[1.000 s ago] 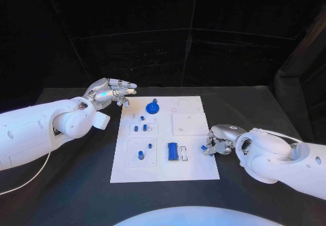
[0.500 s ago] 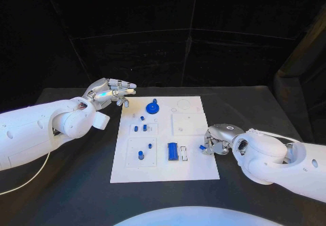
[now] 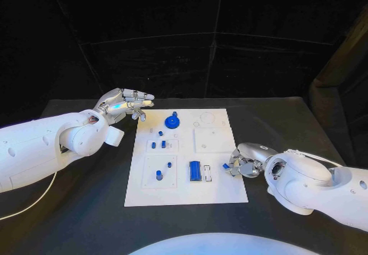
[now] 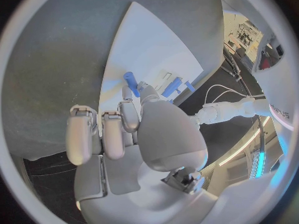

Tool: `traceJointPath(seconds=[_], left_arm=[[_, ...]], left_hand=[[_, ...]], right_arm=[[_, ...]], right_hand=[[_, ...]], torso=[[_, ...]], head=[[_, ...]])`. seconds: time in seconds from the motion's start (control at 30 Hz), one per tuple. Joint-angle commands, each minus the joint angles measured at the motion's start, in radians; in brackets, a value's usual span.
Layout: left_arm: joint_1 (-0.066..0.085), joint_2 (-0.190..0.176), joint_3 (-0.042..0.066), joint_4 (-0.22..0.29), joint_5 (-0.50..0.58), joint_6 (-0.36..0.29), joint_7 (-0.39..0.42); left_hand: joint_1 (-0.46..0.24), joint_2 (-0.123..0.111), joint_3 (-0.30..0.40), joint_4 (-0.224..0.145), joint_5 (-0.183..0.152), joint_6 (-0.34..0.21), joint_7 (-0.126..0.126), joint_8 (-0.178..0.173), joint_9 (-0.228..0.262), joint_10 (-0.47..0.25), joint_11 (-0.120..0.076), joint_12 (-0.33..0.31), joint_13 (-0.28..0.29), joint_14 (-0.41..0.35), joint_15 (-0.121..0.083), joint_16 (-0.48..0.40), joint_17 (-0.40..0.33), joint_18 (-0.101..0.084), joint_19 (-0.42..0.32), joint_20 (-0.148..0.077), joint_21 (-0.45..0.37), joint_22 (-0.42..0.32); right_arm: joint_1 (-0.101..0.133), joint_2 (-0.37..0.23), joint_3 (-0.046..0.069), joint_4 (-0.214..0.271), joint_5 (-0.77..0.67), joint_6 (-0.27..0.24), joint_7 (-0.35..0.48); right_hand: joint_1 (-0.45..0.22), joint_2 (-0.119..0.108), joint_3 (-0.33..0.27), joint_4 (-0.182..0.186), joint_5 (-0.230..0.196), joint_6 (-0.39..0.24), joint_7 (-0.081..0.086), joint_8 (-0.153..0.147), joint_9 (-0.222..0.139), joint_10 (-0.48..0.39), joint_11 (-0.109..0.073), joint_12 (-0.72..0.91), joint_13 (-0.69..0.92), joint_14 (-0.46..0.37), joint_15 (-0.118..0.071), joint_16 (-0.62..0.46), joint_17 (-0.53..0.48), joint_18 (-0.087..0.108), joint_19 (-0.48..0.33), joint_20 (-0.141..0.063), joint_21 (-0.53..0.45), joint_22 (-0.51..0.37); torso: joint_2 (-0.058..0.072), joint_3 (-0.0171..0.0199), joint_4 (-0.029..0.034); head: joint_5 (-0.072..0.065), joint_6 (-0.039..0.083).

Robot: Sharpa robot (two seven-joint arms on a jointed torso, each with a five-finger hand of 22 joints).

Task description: Assemble the parts on the task board

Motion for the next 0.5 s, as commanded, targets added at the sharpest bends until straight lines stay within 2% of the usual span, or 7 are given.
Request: traceJointPath(seconds=[0.03, 0.13, 0.23, 0.43, 0.5], left_arm=[[0.001, 0.001, 0.001, 0.002, 0.003, 0.010, 0.011], [0.001, 0.001, 0.001, 0.002, 0.003, 0.009, 0.011], [0.001, 0.000, 0.001, 0.003, 0.003, 0.009, 0.012], [0.001, 0.000, 0.001, 0.004, 0.003, 0.010, 0.012], [0.001, 0.000, 0.001, 0.004, 0.003, 0.010, 0.012]], left_hand=[[0.004, 0.009, -0.005, 0.001, 0.006, -0.006, 0.004, 0.007, -0.001, -0.006, 0.003, 0.004, 0.001, -0.005, -0.001, -0.003, -0.001, 0.014, 0.000, 0.002, -0.006, -0.001], [0.004, 0.009, -0.005, 0.001, 0.006, -0.006, 0.004, 0.007, -0.001, -0.006, 0.003, 0.004, 0.001, -0.005, -0.001, -0.003, -0.001, 0.014, 0.000, 0.002, -0.006, -0.001], [0.004, 0.009, -0.005, 0.001, 0.006, -0.006, 0.004, 0.007, -0.001, -0.006, 0.003, 0.004, 0.001, -0.005, -0.001, -0.003, -0.001, 0.014, 0.000, 0.002, -0.006, -0.001], [0.004, 0.009, -0.005, 0.001, 0.006, -0.006, 0.004, 0.007, -0.001, -0.006, 0.003, 0.004, 0.001, -0.005, -0.001, -0.003, -0.001, 0.014, 0.000, 0.002, -0.006, -0.001], [0.006, 0.010, -0.005, -0.001, 0.006, -0.006, 0.004, 0.009, -0.001, -0.008, 0.003, 0.009, 0.002, -0.005, -0.001, -0.001, -0.001, 0.014, 0.001, 0.002, -0.008, -0.003]], right_arm=[[0.002, -0.001, 0.000, 0.016, 0.144, -0.133, 0.042], [0.002, 0.002, 0.000, 0.024, 0.182, -0.160, 0.056], [0.002, 0.007, 0.000, 0.025, 0.213, -0.163, 0.061], [0.002, 0.029, 0.000, 0.014, 0.252, -0.151, 0.060], [0.002, 0.040, 0.001, 0.008, 0.260, -0.127, 0.049]], right_hand=[[-0.022, -0.018, 0.003, 0.009, 0.007, 0.008, 0.000, -0.004, -0.003, 0.014, -0.005, 0.008, 0.017, 0.080, -0.005, 0.007, 0.124, -0.021, 0.043, 0.004, 0.005, 0.125], [-0.024, -0.020, 0.004, 0.011, 0.008, 0.010, -0.001, -0.004, -0.003, 0.015, -0.006, 0.010, 0.019, 0.080, -0.005, 0.007, 0.124, -0.021, 0.043, 0.004, 0.005, 0.126], [-0.026, -0.022, 0.007, 0.014, 0.009, 0.015, -0.002, -0.003, -0.002, 0.016, -0.007, 0.010, 0.019, 0.080, -0.005, 0.006, 0.123, -0.021, 0.043, 0.004, 0.006, 0.126], [-0.032, -0.025, 0.012, 0.019, 0.010, 0.024, -0.005, -0.003, -0.002, 0.016, -0.009, 0.008, 0.018, 0.080, -0.007, 0.006, 0.123, -0.020, 0.043, 0.003, 0.005, 0.125], [-0.038, -0.028, 0.013, 0.023, 0.010, 0.028, -0.006, -0.003, -0.002, 0.017, -0.010, 0.008, 0.018, 0.079, -0.008, 0.006, 0.122, -0.020, 0.043, 0.002, 0.005, 0.125]], torso=[[0.000, -0.0007, 0.0002], [0.000, -0.0007, 0.0000], [0.001, -0.0006, 0.0002], [0.001, -0.0007, 0.0007], [0.001, -0.0006, 0.0011]], head=[[0.003, -0.001], [0.004, -0.003], [0.003, -0.003], [0.004, -0.003], [0.004, -0.003]])
